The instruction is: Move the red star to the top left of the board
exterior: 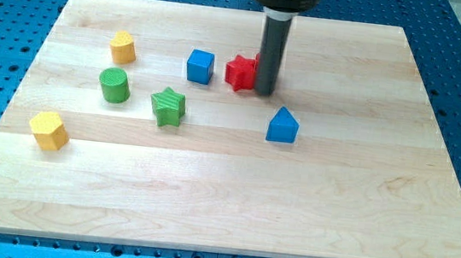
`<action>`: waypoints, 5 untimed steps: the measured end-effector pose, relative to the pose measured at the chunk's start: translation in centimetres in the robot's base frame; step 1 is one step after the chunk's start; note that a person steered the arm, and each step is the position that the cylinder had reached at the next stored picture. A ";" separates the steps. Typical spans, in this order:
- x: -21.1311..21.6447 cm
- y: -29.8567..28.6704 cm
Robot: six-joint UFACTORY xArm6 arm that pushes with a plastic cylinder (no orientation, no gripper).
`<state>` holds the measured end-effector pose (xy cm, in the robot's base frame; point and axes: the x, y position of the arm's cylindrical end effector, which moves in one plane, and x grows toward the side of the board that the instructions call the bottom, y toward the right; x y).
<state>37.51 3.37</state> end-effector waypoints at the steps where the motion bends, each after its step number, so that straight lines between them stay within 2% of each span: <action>1: 1.3 -4.3; 2: -0.6 -5.5; 3: -4.3 -6.6; 5: -7.4 -6.0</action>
<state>30.07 -2.67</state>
